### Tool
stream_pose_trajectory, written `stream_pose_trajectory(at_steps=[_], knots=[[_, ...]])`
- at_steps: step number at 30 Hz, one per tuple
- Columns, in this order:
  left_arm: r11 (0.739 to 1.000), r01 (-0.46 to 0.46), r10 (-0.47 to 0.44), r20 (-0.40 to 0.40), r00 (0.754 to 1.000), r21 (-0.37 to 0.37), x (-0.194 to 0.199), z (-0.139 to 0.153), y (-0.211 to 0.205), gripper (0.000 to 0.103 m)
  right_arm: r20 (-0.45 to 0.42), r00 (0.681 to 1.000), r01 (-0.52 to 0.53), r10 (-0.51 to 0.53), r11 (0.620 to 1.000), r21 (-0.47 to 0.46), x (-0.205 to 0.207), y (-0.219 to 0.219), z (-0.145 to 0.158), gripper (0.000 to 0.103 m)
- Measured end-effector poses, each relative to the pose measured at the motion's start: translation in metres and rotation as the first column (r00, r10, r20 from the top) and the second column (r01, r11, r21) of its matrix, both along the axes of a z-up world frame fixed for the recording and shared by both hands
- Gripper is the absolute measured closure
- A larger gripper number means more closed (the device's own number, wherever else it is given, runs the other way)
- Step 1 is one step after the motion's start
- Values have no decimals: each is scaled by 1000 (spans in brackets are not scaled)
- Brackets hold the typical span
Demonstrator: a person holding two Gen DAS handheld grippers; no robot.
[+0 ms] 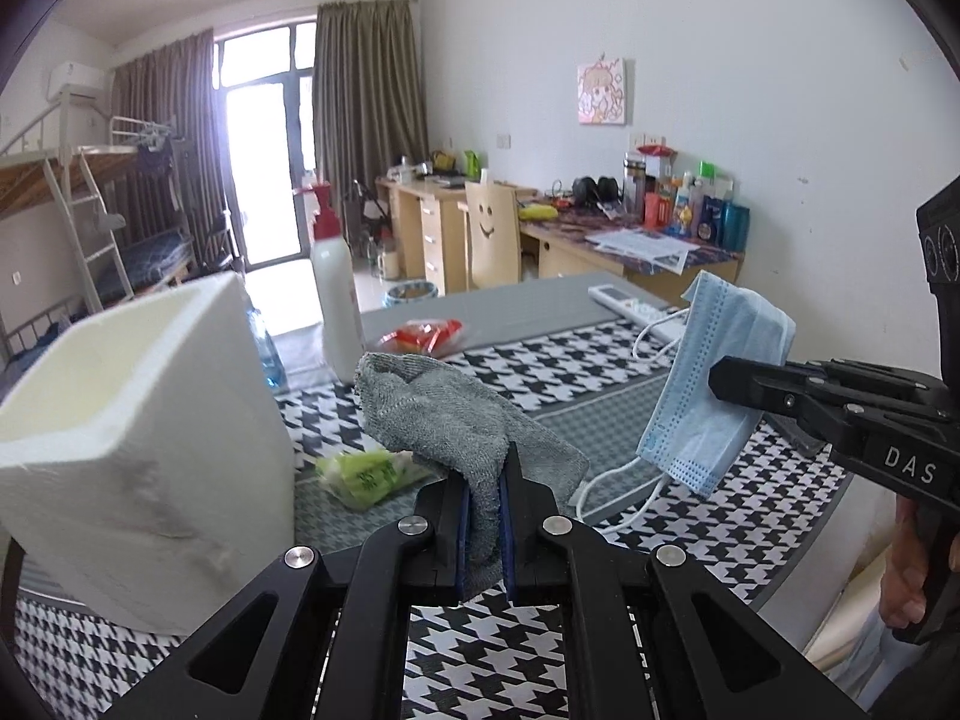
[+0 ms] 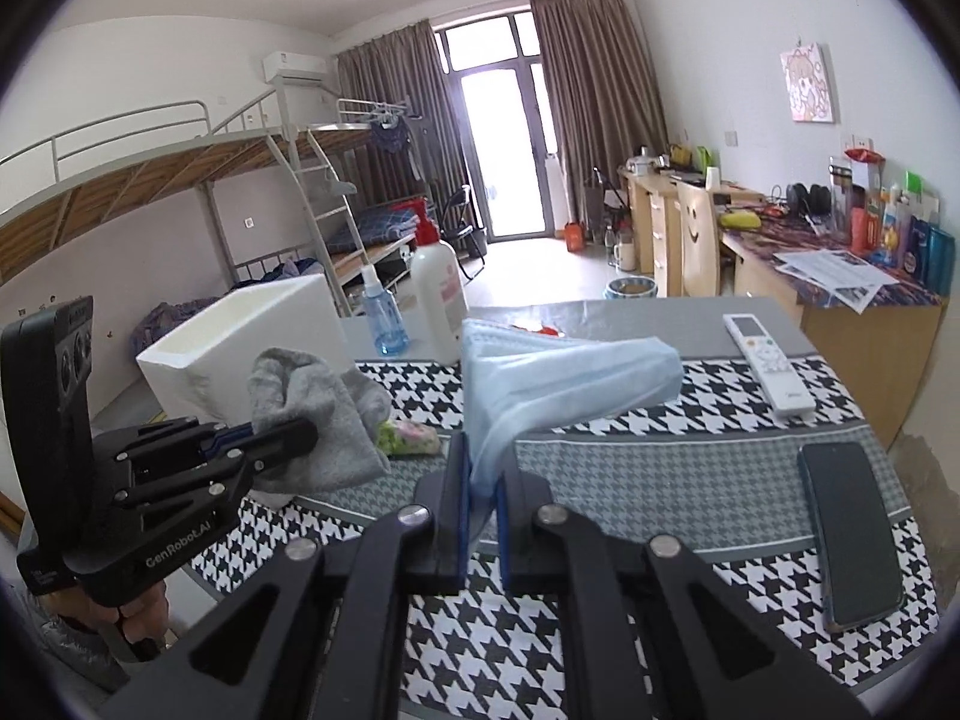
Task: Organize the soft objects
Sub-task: 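Lift the grey cloth toward the foam box with the left tool while the right tool carries the mask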
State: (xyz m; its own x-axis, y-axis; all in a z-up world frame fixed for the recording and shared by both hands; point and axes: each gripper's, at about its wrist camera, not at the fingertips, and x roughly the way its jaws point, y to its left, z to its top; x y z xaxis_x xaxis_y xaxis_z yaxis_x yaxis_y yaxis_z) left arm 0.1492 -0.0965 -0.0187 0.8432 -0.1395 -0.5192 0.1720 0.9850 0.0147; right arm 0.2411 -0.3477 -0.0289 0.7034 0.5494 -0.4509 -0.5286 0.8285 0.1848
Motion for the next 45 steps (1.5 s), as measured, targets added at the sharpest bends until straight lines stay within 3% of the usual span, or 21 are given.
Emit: stream_pose_trajectory(at_steps=[26,45], knots=[[1000,-29,29,139,990,-6,-27,44,25,95,84,996,-9,9,1000,2,-22,26,31,93],[999,-42,46,173,984,-27,-26,65,43,95,121,993,-1,-1,1000,16,-23,35,47,93]])
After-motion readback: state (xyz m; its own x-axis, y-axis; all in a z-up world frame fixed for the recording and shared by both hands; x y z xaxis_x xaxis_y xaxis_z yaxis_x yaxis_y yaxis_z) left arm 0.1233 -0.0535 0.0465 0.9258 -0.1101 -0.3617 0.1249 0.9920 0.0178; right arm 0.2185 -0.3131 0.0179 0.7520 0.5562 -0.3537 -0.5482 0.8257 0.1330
